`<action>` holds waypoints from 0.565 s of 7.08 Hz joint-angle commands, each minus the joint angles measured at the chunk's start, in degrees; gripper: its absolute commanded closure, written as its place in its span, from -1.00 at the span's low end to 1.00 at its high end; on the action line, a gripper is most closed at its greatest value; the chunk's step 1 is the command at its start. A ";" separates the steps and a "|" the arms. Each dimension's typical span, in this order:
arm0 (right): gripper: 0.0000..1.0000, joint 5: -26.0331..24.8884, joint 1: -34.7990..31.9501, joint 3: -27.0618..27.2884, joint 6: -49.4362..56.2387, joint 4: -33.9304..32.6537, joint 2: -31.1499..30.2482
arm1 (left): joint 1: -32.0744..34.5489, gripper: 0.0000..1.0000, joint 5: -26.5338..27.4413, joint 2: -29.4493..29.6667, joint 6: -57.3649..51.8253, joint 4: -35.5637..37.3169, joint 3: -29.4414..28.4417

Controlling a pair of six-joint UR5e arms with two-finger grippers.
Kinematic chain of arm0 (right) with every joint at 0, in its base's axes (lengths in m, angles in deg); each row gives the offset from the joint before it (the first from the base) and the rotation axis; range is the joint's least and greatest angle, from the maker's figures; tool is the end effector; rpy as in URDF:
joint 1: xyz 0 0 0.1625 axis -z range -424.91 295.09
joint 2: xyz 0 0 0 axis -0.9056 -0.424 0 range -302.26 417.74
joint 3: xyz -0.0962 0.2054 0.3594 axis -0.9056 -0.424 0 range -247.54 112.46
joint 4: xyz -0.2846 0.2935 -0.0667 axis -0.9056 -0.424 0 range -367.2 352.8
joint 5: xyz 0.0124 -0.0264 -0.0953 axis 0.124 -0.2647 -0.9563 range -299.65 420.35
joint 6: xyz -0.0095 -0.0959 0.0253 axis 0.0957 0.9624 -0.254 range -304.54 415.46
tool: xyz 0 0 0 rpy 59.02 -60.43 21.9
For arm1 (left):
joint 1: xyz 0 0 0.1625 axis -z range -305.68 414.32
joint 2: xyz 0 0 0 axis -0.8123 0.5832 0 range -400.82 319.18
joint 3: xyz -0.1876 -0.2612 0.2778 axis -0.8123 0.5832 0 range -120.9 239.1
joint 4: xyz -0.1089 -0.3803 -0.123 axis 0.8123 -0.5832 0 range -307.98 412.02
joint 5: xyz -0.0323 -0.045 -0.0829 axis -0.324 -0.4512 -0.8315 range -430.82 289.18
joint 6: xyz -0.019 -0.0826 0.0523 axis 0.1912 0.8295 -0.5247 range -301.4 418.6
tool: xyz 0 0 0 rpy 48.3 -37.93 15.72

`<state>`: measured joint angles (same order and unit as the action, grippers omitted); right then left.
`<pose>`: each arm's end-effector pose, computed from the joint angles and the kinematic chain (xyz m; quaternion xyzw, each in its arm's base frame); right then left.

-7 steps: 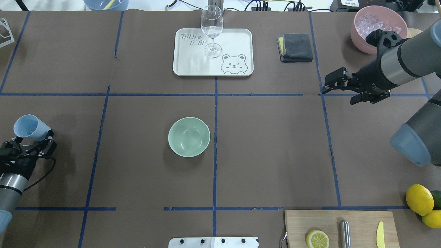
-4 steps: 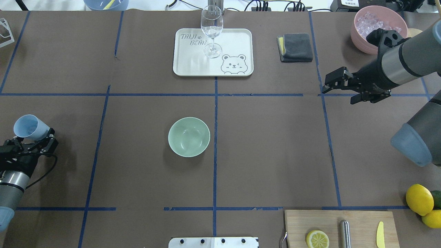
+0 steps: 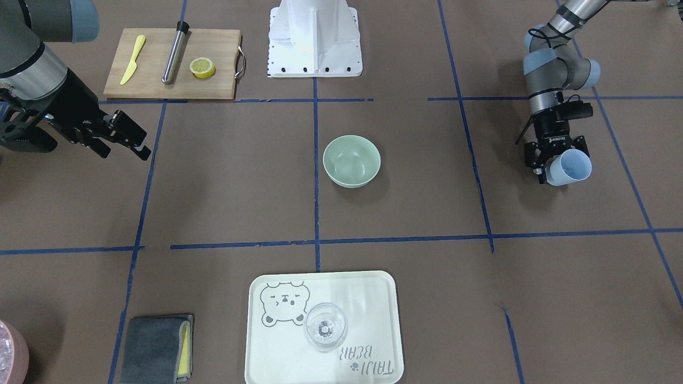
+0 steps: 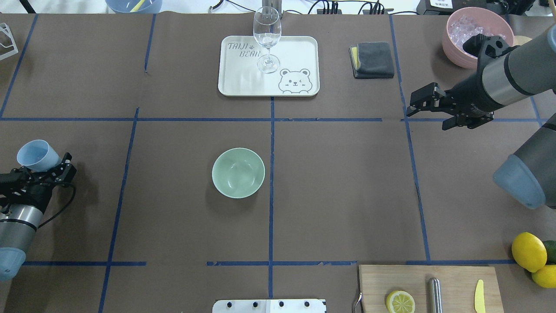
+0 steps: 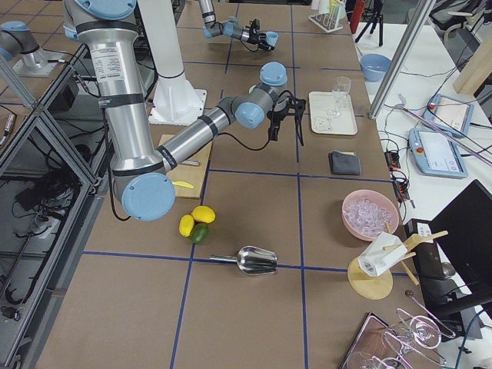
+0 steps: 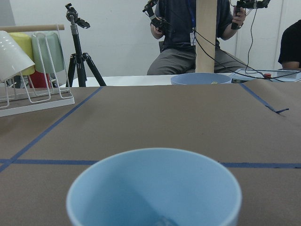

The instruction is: Pour ice into bowl

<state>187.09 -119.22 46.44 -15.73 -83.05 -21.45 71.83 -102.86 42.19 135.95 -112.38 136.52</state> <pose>-0.2479 -0.4714 0.3335 0.0037 -0.4866 0.1390 0.8625 0.3336 -0.3335 0.6646 0.5200 0.2770 -0.2558 0.7664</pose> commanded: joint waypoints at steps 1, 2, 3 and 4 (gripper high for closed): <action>-1.00 -0.01 0.08 -0.16 0.00 -0.09 0.09 | 0.25 -0.99 -0.13 0.04 -0.09 -1.45 -0.60; -1.00 -0.01 0.08 -0.16 0.00 -0.09 0.09 | 0.25 -0.68 -0.13 0.04 -0.18 -2.23 -0.60; -1.00 -0.01 0.08 -0.16 0.00 0.00 0.09 | 0.25 0.03 -0.22 0.04 -0.44 -2.50 -0.60; -1.00 -0.09 0.17 -0.16 0.00 0.00 0.09 | 0.42 0.69 -0.22 -0.04 -3.14 -4.07 -0.51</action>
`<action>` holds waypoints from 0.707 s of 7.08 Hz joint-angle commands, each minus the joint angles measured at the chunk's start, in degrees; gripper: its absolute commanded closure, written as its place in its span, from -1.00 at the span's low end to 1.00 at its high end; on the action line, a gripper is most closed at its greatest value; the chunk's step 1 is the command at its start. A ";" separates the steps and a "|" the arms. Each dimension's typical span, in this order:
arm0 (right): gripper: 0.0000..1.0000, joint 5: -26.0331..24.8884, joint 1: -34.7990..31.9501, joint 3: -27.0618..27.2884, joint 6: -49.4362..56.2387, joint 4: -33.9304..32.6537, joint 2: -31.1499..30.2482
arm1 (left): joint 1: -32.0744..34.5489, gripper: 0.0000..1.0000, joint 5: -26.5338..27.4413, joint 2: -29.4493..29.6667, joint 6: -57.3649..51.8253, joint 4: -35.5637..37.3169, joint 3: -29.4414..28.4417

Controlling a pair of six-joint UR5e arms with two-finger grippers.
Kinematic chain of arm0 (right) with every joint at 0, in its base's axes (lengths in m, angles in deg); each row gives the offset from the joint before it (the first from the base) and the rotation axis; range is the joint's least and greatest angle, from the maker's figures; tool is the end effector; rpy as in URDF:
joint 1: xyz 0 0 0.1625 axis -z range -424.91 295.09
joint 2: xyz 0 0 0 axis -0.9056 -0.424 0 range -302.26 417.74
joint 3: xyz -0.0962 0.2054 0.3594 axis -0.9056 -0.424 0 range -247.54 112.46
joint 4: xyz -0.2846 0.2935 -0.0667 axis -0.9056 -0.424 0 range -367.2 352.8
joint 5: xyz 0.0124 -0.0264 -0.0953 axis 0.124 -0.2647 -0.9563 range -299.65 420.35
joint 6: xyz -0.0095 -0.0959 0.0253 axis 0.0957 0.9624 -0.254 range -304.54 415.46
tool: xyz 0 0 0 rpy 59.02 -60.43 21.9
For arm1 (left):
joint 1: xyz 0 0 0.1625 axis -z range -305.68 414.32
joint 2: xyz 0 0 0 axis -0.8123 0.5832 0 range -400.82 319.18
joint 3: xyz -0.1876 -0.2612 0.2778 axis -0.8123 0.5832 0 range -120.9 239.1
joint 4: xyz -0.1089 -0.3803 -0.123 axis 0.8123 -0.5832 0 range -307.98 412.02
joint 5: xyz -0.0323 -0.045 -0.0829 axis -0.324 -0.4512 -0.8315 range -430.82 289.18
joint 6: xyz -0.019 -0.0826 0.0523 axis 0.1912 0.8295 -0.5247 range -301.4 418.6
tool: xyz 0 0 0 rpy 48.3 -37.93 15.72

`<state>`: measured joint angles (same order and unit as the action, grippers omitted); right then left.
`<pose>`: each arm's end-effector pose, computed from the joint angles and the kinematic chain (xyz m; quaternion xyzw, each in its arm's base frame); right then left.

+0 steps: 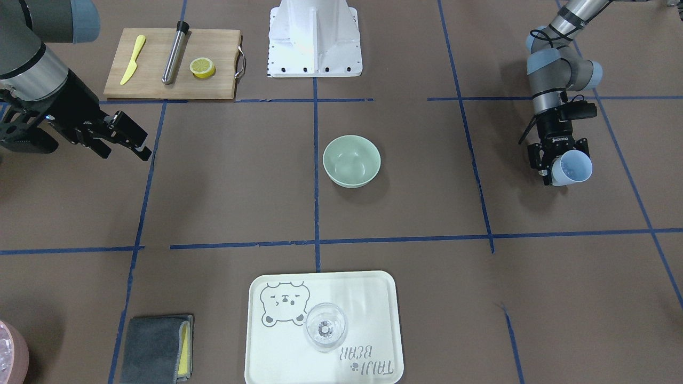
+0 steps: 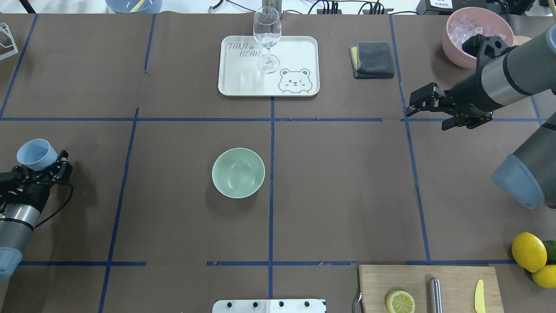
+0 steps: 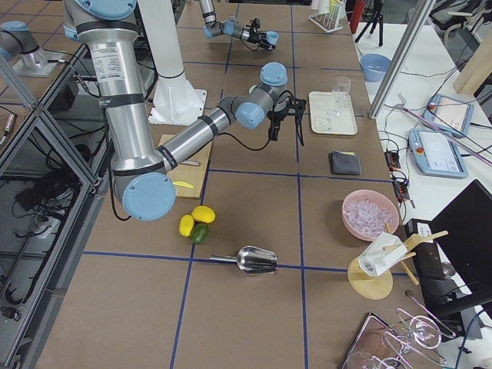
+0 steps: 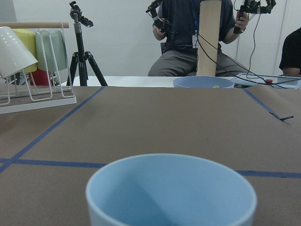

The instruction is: Pour ice into bowl

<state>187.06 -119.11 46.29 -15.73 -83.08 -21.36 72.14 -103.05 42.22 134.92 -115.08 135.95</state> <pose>-0.2493 -0.4717 0.3339 0.0030 -0.4860 0.1386 0.8629 0.3292 -0.3343 0.6645 0.5220 0.2868 -0.2581 0.7607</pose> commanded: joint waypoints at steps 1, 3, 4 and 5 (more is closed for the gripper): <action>-1.00 0.02 0.06 0.00 0.00 0.03 0.09 | 1.15 1.00 -0.55 -0.07 -8.75 -7.21 0.06; -1.00 -0.06 0.06 0.00 0.00 0.03 0.09 | 2.31 1.00 -2.49 1.06 -24.12 -20.22 0.58; -1.00 -0.07 0.06 0.08 0.00 0.03 0.09 | 2.39 1.00 -2.84 3.77 -28.63 -20.71 0.84; -1.00 -0.33 0.06 0.00 0.00 0.03 0.09 | 2.31 1.00 -4.93 5.19 -35.55 -20.46 3.54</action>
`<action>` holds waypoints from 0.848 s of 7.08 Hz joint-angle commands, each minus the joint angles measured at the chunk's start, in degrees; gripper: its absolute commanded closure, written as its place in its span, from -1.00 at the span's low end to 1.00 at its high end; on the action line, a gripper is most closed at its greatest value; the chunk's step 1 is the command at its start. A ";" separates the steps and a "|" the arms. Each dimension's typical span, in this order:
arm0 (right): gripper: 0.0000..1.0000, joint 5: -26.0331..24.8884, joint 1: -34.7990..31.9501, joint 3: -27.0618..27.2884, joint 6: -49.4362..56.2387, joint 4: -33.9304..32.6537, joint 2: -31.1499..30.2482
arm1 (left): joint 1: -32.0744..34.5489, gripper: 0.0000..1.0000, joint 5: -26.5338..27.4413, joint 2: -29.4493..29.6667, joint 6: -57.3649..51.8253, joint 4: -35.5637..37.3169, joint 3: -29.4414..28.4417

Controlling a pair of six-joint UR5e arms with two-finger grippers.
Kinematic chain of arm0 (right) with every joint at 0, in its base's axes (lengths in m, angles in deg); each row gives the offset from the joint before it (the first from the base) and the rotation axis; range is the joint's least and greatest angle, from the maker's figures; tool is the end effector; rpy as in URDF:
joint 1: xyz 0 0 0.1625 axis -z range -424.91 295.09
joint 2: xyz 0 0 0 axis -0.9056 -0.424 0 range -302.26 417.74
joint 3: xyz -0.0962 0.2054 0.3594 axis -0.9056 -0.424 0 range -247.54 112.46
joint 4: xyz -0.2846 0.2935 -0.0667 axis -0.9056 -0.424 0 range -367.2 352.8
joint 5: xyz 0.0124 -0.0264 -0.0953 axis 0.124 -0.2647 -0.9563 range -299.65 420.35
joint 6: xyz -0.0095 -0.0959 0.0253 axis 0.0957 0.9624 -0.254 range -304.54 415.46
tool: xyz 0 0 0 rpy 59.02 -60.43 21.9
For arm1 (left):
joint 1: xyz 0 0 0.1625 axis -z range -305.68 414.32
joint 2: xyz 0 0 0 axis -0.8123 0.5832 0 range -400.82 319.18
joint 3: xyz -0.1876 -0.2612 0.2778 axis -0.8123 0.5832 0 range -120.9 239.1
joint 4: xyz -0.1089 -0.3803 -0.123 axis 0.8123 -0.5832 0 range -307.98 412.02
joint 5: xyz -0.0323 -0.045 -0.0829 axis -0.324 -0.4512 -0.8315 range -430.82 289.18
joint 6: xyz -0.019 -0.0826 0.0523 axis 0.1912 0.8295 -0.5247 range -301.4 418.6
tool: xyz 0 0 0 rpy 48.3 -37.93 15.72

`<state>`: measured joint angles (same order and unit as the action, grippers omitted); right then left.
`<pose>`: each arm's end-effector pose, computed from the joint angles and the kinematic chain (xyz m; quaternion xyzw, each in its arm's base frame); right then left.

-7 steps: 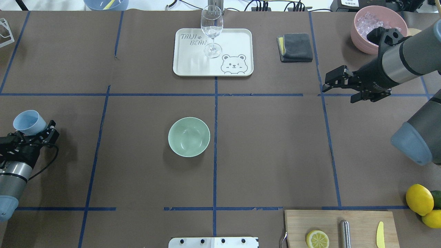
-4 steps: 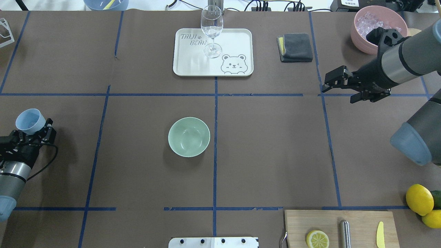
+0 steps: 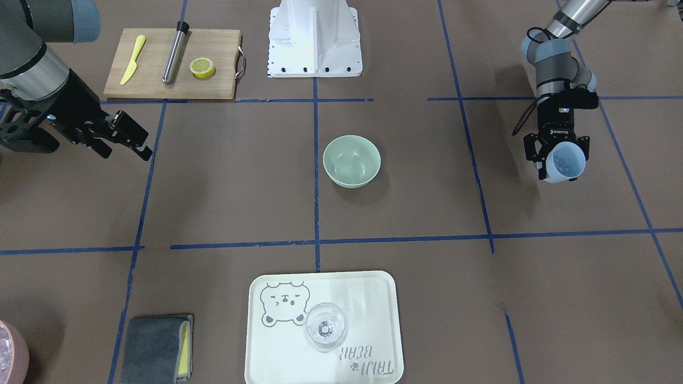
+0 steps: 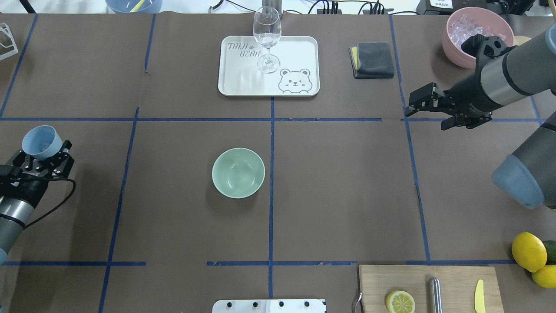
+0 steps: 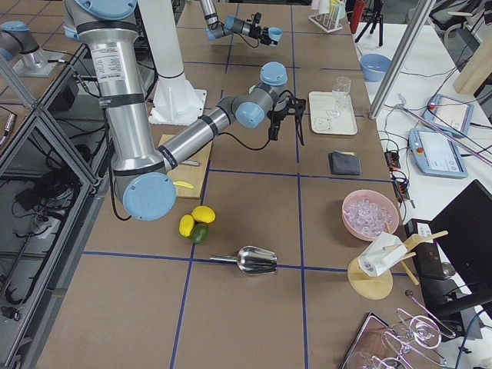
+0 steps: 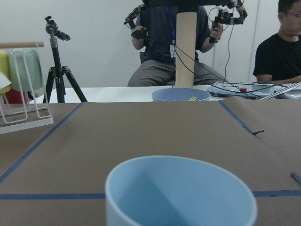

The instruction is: Pour ice into bowl

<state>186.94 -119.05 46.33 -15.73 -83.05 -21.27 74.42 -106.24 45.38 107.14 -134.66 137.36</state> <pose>-0.2497 -0.4717 0.3328 0.0044 -0.4864 0.1381 0.8627 0.3227 -0.3464 0.6020 0.5950 0.3183 -0.1679 0.7187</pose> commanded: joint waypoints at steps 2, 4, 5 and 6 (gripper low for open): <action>-1.00 -0.12 -0.09 0.13 0.00 0.00 -0.09 | 0.12 1.00 -2.11 4.14 -21.09 -0.09 8.90; -1.00 -0.12 -0.18 0.30 0.00 0.00 -0.09 | -0.32 1.00 1.89 8.77 -24.54 8.56 12.35; -1.00 -0.03 -0.35 0.30 0.00 0.00 -0.09 | -1.46 1.00 3.15 10.80 -27.85 15.84 13.93; -1.00 -0.03 -0.44 0.22 0.00 0.00 -0.09 | -3.29 1.00 3.16 11.00 -29.54 18.35 15.77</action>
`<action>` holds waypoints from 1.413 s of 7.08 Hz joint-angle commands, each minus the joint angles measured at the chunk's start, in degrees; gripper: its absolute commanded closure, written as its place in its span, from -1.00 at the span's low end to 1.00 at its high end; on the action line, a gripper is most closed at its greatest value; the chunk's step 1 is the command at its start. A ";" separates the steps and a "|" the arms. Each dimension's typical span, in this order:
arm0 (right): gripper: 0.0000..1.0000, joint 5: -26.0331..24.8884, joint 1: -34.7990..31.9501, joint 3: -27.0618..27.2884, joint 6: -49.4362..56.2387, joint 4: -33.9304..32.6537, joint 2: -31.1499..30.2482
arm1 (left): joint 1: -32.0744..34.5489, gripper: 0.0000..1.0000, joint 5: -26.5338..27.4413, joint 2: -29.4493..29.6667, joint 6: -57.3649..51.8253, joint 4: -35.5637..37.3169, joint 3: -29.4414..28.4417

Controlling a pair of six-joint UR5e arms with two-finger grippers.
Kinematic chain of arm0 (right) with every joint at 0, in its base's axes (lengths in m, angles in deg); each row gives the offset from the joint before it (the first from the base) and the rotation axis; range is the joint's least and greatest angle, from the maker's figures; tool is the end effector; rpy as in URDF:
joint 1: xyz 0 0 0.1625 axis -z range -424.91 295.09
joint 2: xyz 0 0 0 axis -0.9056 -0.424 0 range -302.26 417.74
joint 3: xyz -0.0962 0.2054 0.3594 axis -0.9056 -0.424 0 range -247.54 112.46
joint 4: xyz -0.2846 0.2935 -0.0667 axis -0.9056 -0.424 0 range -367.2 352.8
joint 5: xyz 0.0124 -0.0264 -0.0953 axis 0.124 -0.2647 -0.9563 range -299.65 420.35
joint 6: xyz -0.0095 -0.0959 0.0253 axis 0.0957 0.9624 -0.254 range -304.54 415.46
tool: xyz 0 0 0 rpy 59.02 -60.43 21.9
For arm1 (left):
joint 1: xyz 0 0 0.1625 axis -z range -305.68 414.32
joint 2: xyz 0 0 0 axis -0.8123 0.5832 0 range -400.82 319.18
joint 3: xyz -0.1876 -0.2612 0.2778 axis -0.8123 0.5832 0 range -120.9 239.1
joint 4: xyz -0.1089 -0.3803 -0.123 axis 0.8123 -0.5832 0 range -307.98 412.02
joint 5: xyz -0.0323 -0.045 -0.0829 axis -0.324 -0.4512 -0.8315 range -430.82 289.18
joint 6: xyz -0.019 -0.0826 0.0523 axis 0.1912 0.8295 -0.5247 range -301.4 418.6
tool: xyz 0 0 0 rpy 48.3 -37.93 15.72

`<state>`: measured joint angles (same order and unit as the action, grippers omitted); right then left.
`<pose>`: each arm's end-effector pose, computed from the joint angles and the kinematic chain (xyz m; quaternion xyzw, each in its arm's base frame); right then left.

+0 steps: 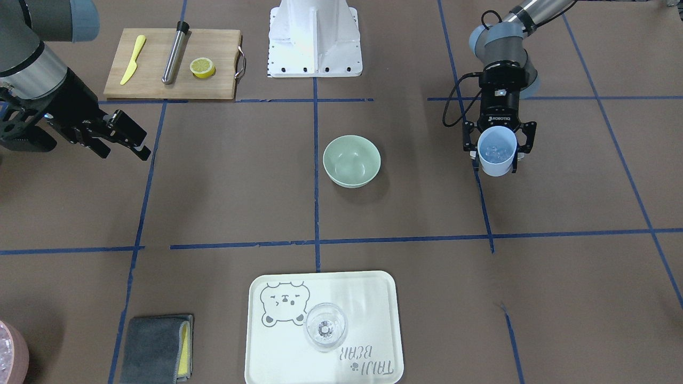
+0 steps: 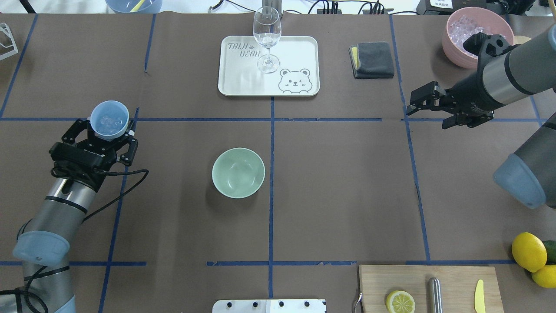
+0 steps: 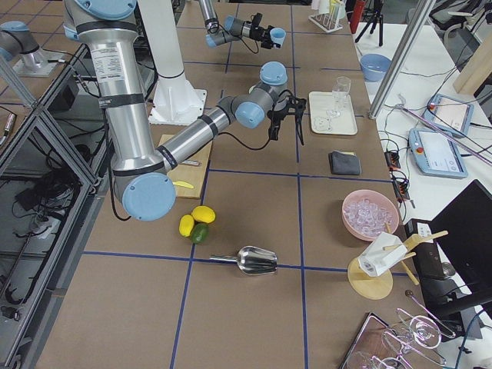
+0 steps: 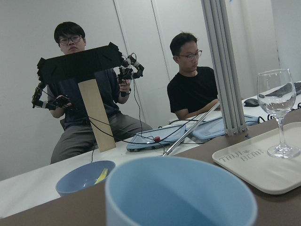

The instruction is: Pour ice into bowl

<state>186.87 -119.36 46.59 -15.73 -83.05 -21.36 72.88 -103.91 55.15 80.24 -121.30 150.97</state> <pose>-0.2463 -0.4720 0.3317 0.0071 -0.4871 0.1401 0.8620 0.3909 -0.3598 0.4309 0.6740 0.2264 -0.0496 0.7015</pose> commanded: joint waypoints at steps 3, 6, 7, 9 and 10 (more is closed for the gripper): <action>-1.00 0.65 -0.31 0.04 0.00 0.00 -0.09 | -5.97 1.00 0.83 7.90 -2.83 12.09 2.61; -1.00 0.56 -0.22 -0.22 0.00 0.00 -0.09 | -7.48 1.00 0.92 12.13 -7.62 30.38 3.41; -1.00 0.56 -0.22 -0.13 0.00 0.00 0.00 | -8.62 1.00 0.92 13.87 -14.28 34.50 3.14; -1.00 0.65 -0.22 0.13 -0.17 0.00 0.00 | -9.60 1.00 0.83 16.25 -18.82 42.07 4.02; -1.00 0.65 -0.22 0.22 -0.35 0.00 0.00 | -9.95 1.00 0.92 16.26 -22.05 45.15 3.93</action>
<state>187.51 -119.58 46.71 -15.91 -83.05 -21.36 63.41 -103.05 70.89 61.52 -80.26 154.84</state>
